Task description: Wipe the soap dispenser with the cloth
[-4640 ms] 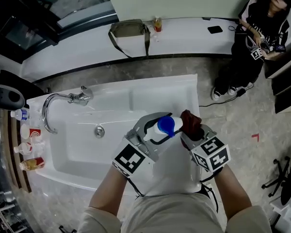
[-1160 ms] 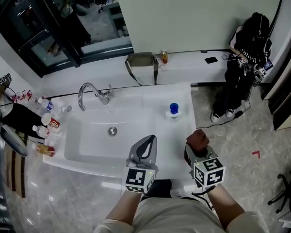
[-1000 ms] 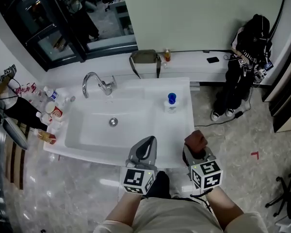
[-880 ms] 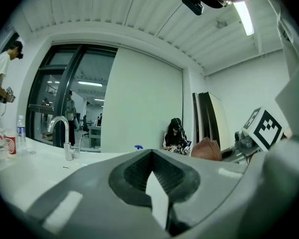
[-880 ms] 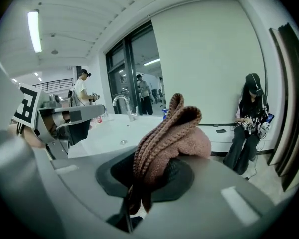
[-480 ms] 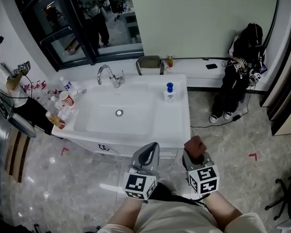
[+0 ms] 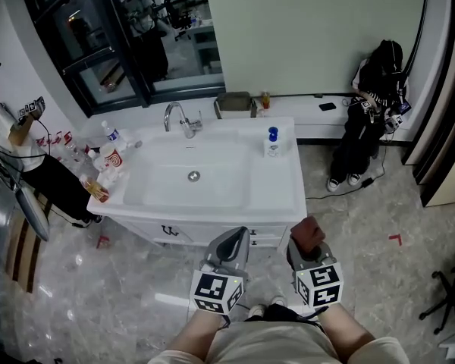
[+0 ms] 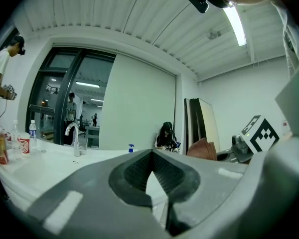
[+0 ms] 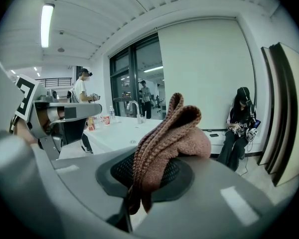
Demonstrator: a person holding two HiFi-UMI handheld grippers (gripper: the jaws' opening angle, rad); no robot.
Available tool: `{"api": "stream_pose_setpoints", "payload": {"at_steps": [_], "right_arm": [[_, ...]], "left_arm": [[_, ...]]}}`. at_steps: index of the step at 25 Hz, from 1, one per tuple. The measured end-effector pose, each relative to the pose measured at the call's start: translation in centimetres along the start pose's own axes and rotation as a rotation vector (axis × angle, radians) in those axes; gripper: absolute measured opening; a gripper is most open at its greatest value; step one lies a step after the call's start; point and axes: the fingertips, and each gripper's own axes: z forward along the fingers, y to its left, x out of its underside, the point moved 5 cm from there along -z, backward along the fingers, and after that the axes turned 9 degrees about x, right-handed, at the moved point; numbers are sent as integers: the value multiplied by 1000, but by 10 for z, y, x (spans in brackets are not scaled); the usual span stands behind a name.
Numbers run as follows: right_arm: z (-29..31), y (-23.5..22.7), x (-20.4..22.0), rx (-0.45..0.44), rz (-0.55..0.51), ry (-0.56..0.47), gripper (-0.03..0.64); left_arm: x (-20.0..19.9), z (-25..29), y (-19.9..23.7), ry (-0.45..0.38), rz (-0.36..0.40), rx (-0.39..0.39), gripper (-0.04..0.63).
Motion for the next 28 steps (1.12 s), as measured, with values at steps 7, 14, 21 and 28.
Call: {"api": "stream_pose_setpoints", "payload": {"at_steps": [7,14,21,28], "right_arm": [[-22,26,0,28,31,-8,77],[-35,31,2,44,14,-5,77],[-42,31,5,47,16,-6,77],[-50,31,6,40,5,-14,77]], "left_arm": [[-3,-25,-3,-17,-1,23,0],[-11,-40,-16,-29,31,59,0],[-8,-49,-18,-27,16,46,0],[-7,-52,-23,-25,4,49,0]]}}
